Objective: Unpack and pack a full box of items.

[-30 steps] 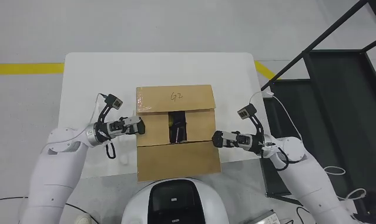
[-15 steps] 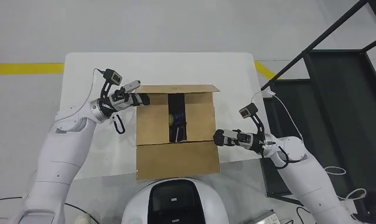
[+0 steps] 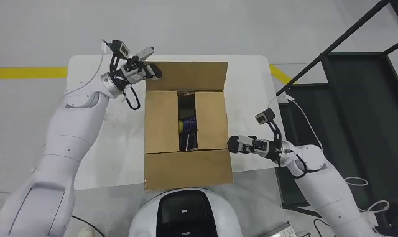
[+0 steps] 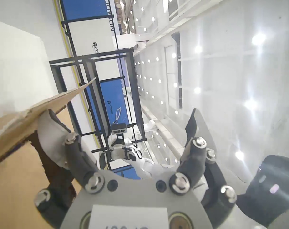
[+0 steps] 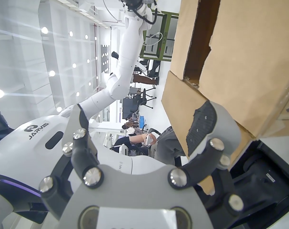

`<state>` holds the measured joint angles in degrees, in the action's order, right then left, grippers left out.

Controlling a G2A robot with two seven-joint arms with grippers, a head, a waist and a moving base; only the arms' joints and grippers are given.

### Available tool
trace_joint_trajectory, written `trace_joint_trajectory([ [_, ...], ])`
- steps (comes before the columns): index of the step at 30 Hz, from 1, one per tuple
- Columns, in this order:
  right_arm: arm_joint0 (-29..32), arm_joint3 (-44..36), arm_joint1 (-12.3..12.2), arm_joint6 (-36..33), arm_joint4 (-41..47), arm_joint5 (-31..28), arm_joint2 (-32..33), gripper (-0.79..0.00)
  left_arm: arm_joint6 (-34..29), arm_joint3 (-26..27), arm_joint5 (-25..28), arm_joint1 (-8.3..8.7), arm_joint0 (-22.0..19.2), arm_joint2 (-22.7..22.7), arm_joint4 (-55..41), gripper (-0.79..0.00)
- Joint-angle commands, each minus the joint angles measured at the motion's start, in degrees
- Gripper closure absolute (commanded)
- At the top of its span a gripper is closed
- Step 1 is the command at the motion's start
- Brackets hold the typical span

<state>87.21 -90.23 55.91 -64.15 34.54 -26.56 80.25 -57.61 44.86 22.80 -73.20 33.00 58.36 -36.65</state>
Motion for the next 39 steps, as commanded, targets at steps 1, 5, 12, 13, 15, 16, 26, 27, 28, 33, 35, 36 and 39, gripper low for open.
trace_joint_trajectory([
  [1,0.1,0.0,0.0,0.1,0.0,0.0,0.2,-0.785,1.6,-4.0,0.8,-1.03,-3.0,-1.7,1.4,-0.785],
  [5,0.3,0.3,0.0,0.4,0.2,0.1,0.7,-0.785,4.7,-10.1,1.2,-2.75,-7.3,-5.2,6.7,-0.785],
  [12,0.1,0.8,0.0,0.2,0.6,0.0,1.1,-0.785,11.1,-17.4,4.8,-4.88,-11.7,-11.4,21.9,-0.785],
  [13,0.1,0.9,0.0,0.1,0.7,0.0,1.1,-0.785,12.1,-18.1,5.3,-5.10,-12.0,-12.0,23.7,-0.785],
  [15,0.0,1.1,0.0,0.0,0.7,0.0,1.1,-0.785,13.4,-19.2,5.9,-5.42,-12.4,-13.0,26.4,-0.785],
  [16,0.0,1.1,0.0,-0.1,0.8,0.1,1.1,-0.785,14.1,-19.9,6.0,-5.56,-12.7,-13.5,28.1,-0.785],
  [26,-0.2,0.9,0.1,-0.2,0.3,0.2,0.7,-0.785,12.2,-23.5,9.1,-6.46,-13.9,-16.3,36.4,-0.785],
  [27,-0.2,0.8,0.1,-0.2,0.2,0.2,0.7,-0.785,11.4,-23.8,9.6,-6.44,-14.0,-15.9,35.7,-0.785],
  [28,-0.2,0.8,0.1,-0.2,0.2,0.3,0.7,-0.785,10.4,-24.2,9.9,-6.39,-14.1,-15.5,35.0,-0.785],
  [33,-0.4,0.3,0.2,0.1,-0.5,1.1,0.5,-0.785,10.9,-26.2,13.2,-5.59,-15.0,-12.2,30.0,-0.785],
  [35,-0.9,-0.1,0.2,0.4,-1.0,1.8,0.2,-0.785,10.8,-26.8,15.1,-4.99,-15.1,-10.2,26.6,-0.785],
  [36,-1.3,-0.3,0.2,0.7,-1.3,2.3,-0.1,-0.785,11.1,-27.2,16.4,-4.57,-15.1,-9.3,25.8,-0.785],
  [39,-3.2,-1.6,0.4,1.8,-4.1,4.9,-1.4,-0.785,11.3,-27.7,19.8,-3.19,-14.7,-7.2,24.1,-0.785],
])
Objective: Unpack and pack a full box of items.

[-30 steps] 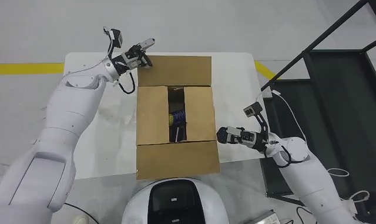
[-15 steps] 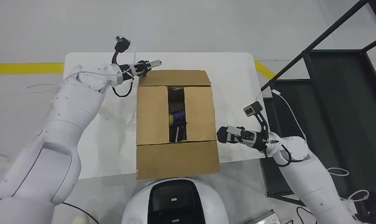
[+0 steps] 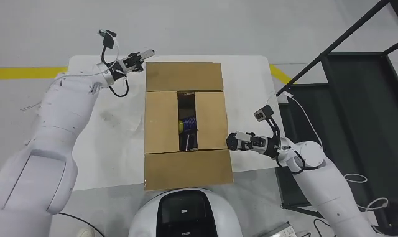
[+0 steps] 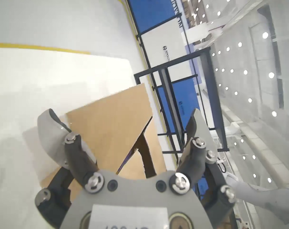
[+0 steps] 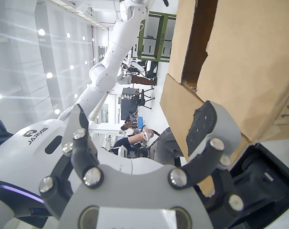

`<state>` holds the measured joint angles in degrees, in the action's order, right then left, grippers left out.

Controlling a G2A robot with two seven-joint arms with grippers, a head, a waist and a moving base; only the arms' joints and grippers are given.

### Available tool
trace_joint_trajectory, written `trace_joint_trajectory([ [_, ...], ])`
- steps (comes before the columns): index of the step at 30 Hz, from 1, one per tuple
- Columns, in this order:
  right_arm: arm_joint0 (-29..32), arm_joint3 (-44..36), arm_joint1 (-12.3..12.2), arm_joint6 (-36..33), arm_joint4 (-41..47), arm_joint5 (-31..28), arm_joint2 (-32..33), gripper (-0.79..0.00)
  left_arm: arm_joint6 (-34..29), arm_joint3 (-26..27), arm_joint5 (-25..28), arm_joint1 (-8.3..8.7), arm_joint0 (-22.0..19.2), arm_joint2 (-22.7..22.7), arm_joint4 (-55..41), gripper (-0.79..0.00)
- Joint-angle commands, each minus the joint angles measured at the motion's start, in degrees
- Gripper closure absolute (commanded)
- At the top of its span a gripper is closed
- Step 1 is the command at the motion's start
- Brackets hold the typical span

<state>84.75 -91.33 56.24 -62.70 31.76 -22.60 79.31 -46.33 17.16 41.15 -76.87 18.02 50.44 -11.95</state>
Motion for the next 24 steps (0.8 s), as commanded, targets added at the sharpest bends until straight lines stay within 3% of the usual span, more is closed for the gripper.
trace_joint_trajectory([
  [1,-1.7,-1.0,0.1,0.9,-2.7,2.0,-1.2,-0.785,-0.7,0.1,2.5,0.95,1.0,1.6,-2.1,-0.785],
  [4,-4.7,-2.9,0.5,3.3,-7.3,5.3,-3.9,-0.785,-6.0,0.9,4.6,2.64,3.0,4.3,-6.2,-0.785],
  [7,-8.2,-2.3,1.1,6.9,-11.4,8.3,-7.5,-0.785,-15.1,3.9,1.8,4.58,5.9,7.7,-13.2,-0.785],
  [12,-13.7,-0.5,2.6,12.7,-17.0,12.6,-13.8,-0.785,-23.4,19.1,-6.5,9.62,14.8,13.4,-18.4,-0.785],
  [18,-17.4,-0.8,4.0,18.0,-21.5,17.7,-19.2,-0.785,-31.1,39.8,-14.3,15.76,28.4,24.0,-21.7,-0.785],
  [20,-18.4,-0.1,4.5,19.1,-21.6,19.1,-20.8,-0.785,-32.8,44.4,-16.0,16.96,32.0,26.9,-22.9,-0.785],
  [24,-19.5,0.8,5.1,19.7,-20.5,19.1,-22.1,-0.785,-32.9,45.0,-16.1,17.12,32.5,27.3,-23.0,-0.785],
])
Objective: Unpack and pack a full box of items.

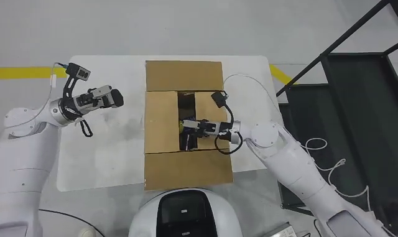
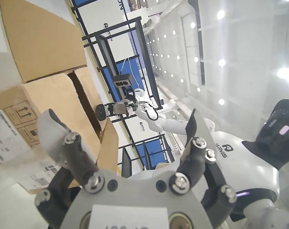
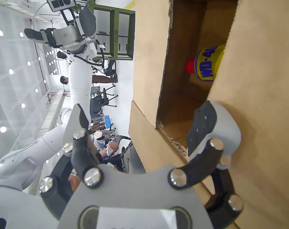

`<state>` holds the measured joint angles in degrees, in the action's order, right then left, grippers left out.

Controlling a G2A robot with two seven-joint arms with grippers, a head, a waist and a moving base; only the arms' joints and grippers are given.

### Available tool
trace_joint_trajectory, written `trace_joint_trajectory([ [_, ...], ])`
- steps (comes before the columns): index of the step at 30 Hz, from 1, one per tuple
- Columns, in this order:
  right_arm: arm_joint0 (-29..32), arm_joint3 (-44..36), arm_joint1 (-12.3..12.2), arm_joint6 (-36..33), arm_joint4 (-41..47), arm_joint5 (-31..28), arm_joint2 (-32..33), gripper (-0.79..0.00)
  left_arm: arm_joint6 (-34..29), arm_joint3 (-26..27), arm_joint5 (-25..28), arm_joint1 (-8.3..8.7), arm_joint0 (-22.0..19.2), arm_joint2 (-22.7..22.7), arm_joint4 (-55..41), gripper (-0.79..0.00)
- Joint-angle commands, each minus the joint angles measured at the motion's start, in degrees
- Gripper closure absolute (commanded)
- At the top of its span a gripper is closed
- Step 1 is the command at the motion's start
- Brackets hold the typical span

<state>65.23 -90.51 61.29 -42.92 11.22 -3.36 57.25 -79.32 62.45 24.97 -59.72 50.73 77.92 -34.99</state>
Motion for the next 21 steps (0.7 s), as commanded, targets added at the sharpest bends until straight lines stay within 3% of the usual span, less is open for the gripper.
trace_joint_trajectory([
  [1,0.0,0.0,0.0,0.0,0.0,-0.1,0.0,-0.785,0.1,-0.3,0.1,-0.04,-0.2,-0.2,0.1,-0.785],
  [18,0.0,-0.2,0.1,0.5,-0.2,-0.1,-0.1,-0.785,0.1,-0.3,0.1,-0.04,-0.2,-0.2,0.1,-0.785],
  [21,-1.5,-0.2,0.7,-0.8,-1.3,1.4,-2.6,-0.785,3.4,2.0,-1.0,0.24,0.5,-0.1,4.1,-0.785],
])
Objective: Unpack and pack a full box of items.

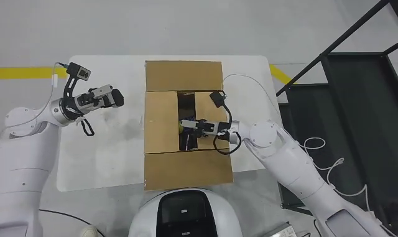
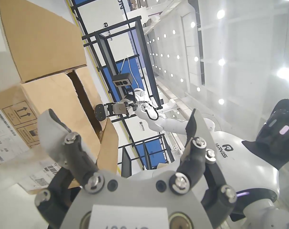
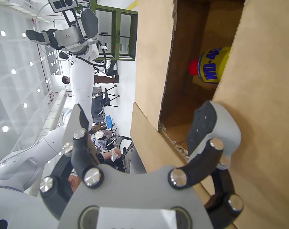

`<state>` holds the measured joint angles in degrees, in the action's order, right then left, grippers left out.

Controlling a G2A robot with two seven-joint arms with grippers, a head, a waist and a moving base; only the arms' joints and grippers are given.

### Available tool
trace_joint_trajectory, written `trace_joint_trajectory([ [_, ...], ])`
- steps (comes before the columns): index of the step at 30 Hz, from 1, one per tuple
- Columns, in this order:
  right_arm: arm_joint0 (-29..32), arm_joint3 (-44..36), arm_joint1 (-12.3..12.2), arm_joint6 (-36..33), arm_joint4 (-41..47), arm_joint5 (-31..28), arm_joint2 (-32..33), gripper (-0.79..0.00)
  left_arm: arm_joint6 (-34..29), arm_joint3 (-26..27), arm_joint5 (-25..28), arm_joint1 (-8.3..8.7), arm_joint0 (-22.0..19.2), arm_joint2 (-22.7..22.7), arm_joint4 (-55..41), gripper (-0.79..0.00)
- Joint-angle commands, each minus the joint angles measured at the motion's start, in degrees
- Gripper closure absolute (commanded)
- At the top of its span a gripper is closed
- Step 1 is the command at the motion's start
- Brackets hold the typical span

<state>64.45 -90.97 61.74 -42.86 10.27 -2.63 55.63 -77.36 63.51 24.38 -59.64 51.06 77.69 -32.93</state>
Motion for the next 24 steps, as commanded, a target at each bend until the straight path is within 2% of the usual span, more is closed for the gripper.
trace_joint_trajectory([
  [1,-1.7,0.8,0.5,-1.3,-0.5,1.3,-1.9,-0.785,2.2,1.6,-0.5,0.26,0.3,0.2,3.0,-0.785],
  [5,-4.8,4.4,1.9,-1.6,0.5,2.7,-5.3,-0.785,2.7,3.3,-1.1,0.62,0.9,0.6,4.9,-0.785],
  [13,-8.5,8.1,4.3,-2.0,2.8,0.0,-10.3,-0.785,3.4,3.9,-1.8,1.10,1.7,1.1,6.3,-0.785],
  [24,-13.7,4.7,7.0,-6.0,2.7,-5.2,-14.9,-0.785,8.1,5.4,-1.6,1.54,0.8,3.8,3.2,-0.785],
])
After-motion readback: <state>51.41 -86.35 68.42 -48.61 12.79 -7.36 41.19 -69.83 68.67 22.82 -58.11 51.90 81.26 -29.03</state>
